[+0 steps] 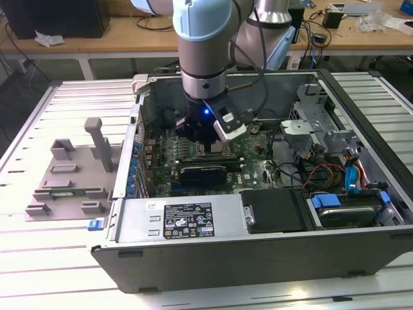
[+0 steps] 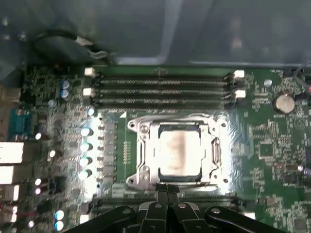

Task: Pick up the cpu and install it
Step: 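Install the second cpu locking lever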

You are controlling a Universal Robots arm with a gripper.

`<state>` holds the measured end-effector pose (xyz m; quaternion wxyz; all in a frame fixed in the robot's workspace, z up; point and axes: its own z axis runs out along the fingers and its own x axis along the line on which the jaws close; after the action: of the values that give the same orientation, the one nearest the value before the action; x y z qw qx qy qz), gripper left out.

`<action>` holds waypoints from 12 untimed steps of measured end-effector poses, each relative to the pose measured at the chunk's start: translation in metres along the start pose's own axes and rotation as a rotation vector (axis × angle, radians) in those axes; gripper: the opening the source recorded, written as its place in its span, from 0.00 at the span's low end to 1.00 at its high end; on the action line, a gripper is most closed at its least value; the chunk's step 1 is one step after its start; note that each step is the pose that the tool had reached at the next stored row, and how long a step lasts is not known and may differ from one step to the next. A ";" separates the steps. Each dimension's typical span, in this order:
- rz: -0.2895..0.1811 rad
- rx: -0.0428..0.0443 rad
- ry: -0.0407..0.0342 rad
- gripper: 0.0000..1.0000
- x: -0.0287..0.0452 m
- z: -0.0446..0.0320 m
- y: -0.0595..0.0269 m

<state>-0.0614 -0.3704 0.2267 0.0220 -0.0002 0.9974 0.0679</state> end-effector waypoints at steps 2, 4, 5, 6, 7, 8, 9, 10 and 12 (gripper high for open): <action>0.000 0.0038 0.0000 0.11 -0.0044 0.0011 0.0068; 0.000 0.0065 0.0000 0.11 -0.0074 0.0022 0.0132; 0.000 0.0079 0.0000 0.11 -0.0096 0.0027 0.0166; 0.000 0.0089 0.0001 0.11 -0.0121 0.0031 0.0187; 0.000 0.0094 0.0001 0.11 -0.0150 0.0035 0.0207; 0.000 0.0095 0.0001 0.11 -0.0169 0.0029 0.0243; 0.000 0.0114 0.0001 0.11 -0.0174 -0.0043 0.0258; 0.000 0.0122 0.0001 0.11 -0.0175 -0.0060 0.0260; 0.000 0.0123 0.0001 0.11 -0.0175 -0.0060 0.0261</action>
<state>-0.0442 -0.3454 0.2369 0.0220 -0.0002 0.9978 0.0618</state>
